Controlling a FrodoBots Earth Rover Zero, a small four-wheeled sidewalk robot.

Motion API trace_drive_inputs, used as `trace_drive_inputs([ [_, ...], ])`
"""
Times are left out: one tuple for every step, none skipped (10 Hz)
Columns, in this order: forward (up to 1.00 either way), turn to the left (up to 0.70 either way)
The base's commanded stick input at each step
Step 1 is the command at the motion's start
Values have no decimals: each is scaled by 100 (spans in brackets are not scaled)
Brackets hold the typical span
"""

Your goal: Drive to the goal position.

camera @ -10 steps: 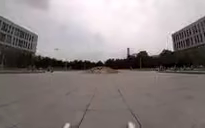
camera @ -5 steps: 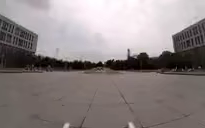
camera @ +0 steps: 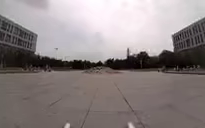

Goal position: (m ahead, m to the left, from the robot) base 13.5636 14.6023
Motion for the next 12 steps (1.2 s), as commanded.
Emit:
trace_drive_inputs([
  [85,20],
  [85,7],
  [85,0],
  [85,0],
  [85,0],
  [85,0],
  [85,0],
  [85,0],
  [85,0],
  [85,0],
  [85,0],
  [85,0],
])
